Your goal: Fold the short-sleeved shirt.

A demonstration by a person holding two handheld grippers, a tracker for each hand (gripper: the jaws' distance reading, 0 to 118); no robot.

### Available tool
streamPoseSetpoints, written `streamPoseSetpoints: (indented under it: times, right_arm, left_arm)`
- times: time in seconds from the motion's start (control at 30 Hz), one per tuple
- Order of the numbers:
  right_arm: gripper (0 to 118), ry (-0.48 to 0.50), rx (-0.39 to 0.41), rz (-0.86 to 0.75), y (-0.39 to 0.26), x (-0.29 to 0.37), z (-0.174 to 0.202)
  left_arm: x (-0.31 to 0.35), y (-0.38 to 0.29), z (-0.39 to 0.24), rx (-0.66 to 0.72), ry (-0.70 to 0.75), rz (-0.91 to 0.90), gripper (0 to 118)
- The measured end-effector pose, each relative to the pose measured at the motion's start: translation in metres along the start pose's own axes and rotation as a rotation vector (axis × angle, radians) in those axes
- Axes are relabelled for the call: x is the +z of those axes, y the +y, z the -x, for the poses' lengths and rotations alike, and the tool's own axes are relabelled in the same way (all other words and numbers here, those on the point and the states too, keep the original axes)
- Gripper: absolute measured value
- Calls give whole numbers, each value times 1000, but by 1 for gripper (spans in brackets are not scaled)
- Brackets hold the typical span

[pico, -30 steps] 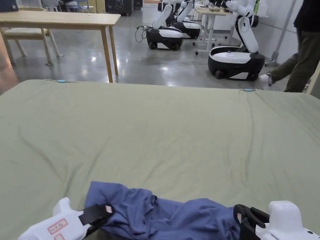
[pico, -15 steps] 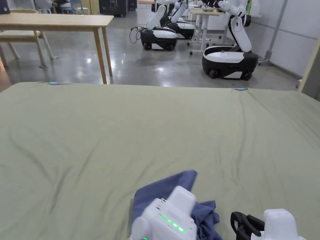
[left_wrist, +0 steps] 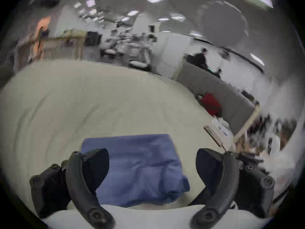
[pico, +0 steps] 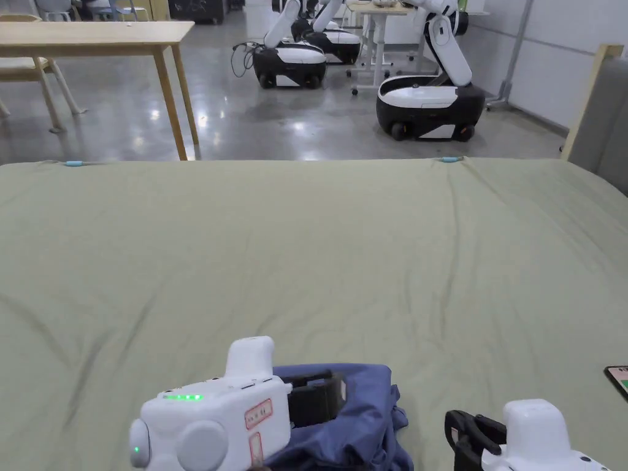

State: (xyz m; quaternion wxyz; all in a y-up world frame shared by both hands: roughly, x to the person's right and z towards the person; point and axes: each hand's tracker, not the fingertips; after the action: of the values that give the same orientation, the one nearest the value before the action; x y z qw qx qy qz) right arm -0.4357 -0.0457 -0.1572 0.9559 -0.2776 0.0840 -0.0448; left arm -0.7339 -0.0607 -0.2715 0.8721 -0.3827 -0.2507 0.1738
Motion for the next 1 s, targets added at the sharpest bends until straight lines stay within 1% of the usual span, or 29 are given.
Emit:
streamPoseSetpoints:
  times: [0.03,0.07,0.1,0.13,0.17,0.23,0.27,0.3,0.33,0.37,0.4,0.5,0.53,0.6,0.63,0.67,0.7,0.73,0.77,0.83,0.87,0.93,0.97,1.0]
  right_arm:
    - [3,6,-7,7,2,-4,3]
    - [3,15,-16,13,4,-9,6]
    - [3,30,-28,17,6,-13,9]
    - [3,41,-39,19,8,-16,11]
    - [3,52,-47,17,9,-20,15]
    - [3,88,-81,2,10,-24,19]
    - [3,100,-93,-3,11,-26,20]
    - [3,103,-101,3,11,-28,22]
    - [3,103,-101,7,12,-30,23]
    - [3,107,-100,8,12,-32,23]
    - [3,113,-99,11,12,-35,23]
    - [3,166,-112,43,8,-53,23]
    - [3,193,-128,62,4,-61,22]
    - [3,286,-191,114,-10,-81,16]
    - [3,299,-201,123,-19,-87,12]
    - [3,287,-200,130,-27,-92,9]
    - [3,249,-208,161,-35,-98,6]
    - [3,176,-213,198,-40,-102,2]
    - [3,160,-235,213,-43,-104,-2]
    - [3,245,-340,170,-44,-101,-12]
    - [3,240,-338,174,-42,-100,-12]
    - [3,235,-284,165,-40,-99,-9]
    - [3,235,-267,162,-39,-97,-8]
    - [3,238,-265,160,-40,-97,-8]
  left_arm:
    - [-10,-4,6,23,-60,77,81]
    - [-23,-11,4,37,-125,96,30]
    - [-35,-20,-2,62,-142,107,6]
    - [-43,-25,-7,65,-150,116,6]
    - [-55,-30,-14,42,-186,167,6]
    - [-78,-45,-34,27,-169,211,6]
    - [-83,-47,-40,-9,-184,232,6]
    - [-85,-47,-45,-25,-169,213,6]
    - [-80,-46,-43,-4,-159,192,6]
    - [-73,-43,-39,42,-173,168,6]
    - [-61,-40,-35,57,-184,145,6]
    - [-16,-32,-15,2,-126,56,7]
    - [-3,-30,-7,8,-109,28,7]
    - [23,-27,24,68,-122,-19,17]
    - [31,-27,39,95,-134,-5,17]
    - [35,-28,51,107,-128,6,57]
    - [39,-31,64,132,-115,0,94]
    - [42,-34,77,160,-105,-39,116]
    - [39,-33,88,215,-92,-17,118]
    - [26,-34,110,312,-123,10,118]
    - [17,-37,118,366,-177,22,118]
    - [-12,-42,127,466,-317,96,118]
    - [-23,-42,124,468,-369,95,118]
    - [-33,-42,118,458,-455,66,118]
